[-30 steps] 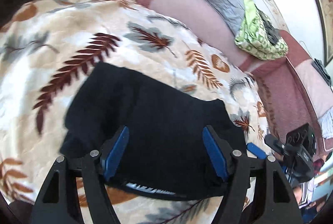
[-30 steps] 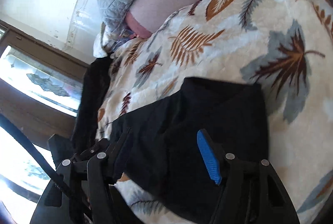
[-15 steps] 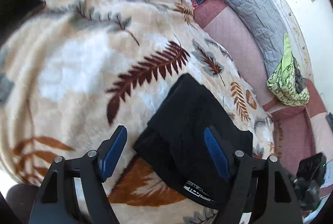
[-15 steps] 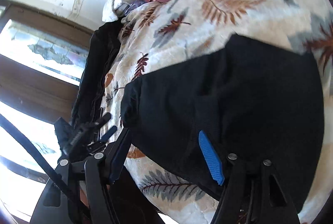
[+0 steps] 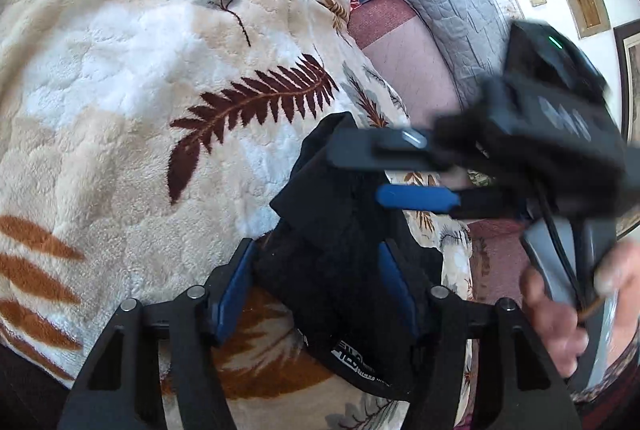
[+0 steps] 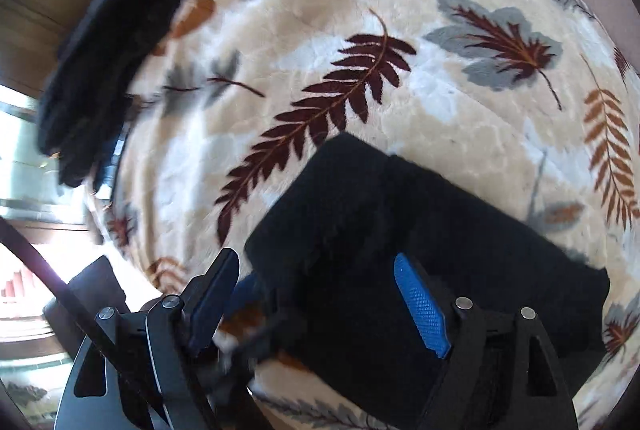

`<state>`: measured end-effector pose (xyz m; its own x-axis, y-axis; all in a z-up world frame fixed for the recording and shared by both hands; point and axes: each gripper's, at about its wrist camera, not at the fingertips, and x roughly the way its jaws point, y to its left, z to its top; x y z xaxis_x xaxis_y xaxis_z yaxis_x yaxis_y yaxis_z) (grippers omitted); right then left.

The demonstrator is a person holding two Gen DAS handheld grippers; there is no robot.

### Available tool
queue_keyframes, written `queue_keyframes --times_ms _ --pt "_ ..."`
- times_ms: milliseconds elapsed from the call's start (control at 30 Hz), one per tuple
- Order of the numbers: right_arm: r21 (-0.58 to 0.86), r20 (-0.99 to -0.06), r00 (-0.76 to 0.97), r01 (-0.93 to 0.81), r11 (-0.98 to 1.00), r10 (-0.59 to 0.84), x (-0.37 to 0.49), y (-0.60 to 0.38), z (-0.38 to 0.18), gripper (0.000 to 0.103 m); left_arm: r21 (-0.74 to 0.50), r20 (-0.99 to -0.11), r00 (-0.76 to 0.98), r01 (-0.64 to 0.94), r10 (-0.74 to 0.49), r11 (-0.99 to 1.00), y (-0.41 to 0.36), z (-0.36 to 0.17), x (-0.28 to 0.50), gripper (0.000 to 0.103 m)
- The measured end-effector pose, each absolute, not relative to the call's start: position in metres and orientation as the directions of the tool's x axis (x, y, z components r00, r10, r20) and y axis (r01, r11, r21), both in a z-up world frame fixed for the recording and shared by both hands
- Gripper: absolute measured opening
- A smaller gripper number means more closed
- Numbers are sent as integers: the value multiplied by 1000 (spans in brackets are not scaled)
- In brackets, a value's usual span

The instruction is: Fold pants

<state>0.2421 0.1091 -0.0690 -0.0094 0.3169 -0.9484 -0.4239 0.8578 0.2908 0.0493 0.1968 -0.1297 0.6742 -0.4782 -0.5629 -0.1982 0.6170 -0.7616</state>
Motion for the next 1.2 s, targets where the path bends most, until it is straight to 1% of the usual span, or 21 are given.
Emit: queue_keyframes --times_ms 67,100,200,233,267,300,367,400,433,467,500,533,567,600,633,700,867,1067,1200 --pt "266 -963 -72 -402 876 259 257 127 -85 84 -758 -562 676 -190 -477 623 194 -129 50 68" --pt "243 -970 -93 -403 882 224 261 135 -91 86 -751 -568 675 -190 -471 633 192 -129 51 68" --pt "120 -990 -128 -480 869 66 262 162 -107 92 -709 -597 668 -181 -444 681 183 -125 52 67" --pt "76 -992 -124 -520 851 13 259 170 -112 93 -682 -616 662 -177 -427 709 179 -124 53 61" --pt "46 -993 -116 -543 839 -20 256 174 -115 93 -657 -635 652 -176 -413 733 175 -123 53 41" --pt "18 -993 -103 -563 827 -49 253 177 -117 93 -649 -644 642 -172 -416 741 173 -124 54 39" --pt "-39 -994 -59 -600 799 -92 246 180 -120 86 -678 -626 643 -168 -442 715 176 -125 52 37" --pt "-68 -994 -29 -613 788 -108 242 179 -119 76 -698 -611 641 -160 -464 698 177 -126 51 36" --pt "-97 -993 11 -624 775 -115 237 175 -116 67 -715 -596 642 -152 -482 682 179 -126 49 36" --pt "-93 -995 28 -626 774 -97 234 173 -111 61 -728 -581 644 -138 -498 672 179 -124 46 36" --pt "-93 -996 51 -627 773 -79 229 168 -105 46 -728 -574 647 -123 -502 674 177 -122 44 35" --pt "-84 -996 70 -626 775 -51 225 161 -97 34 -720 -573 650 -107 -500 686 173 -117 41 34" --pt "-55 -997 82 -624 779 -5 220 154 -88 30 -697 -576 656 -82 -488 712 166 -109 38 34" --pt "-51 -995 103 -620 783 16 215 145 -80 21 -686 -575 659 -65 -485 725 161 -103 36 33" --pt "-57 -991 129 -615 786 29 211 136 -73 20 -679 -572 660 -47 -487 733 155 -97 34 32" --pt "-24 -984 156 -602 798 89 202 113 -60 18 -667 -565 660 -12 -496 745 142 -85 29 32" --pt "106 -945 208 -534 839 252 186 54 -28 16 -640 -559 639 74 -529 765 102 -55 19 29" --pt "264 -866 290 -428 865 408 159 -15 6 17 -539 -591 596 211 -544 816 25 -22 26 27" --pt "350 -814 350 -341 873 463 140 -80 6 17 -480 -624 555 283 -550 830 -28 -18 29 26"
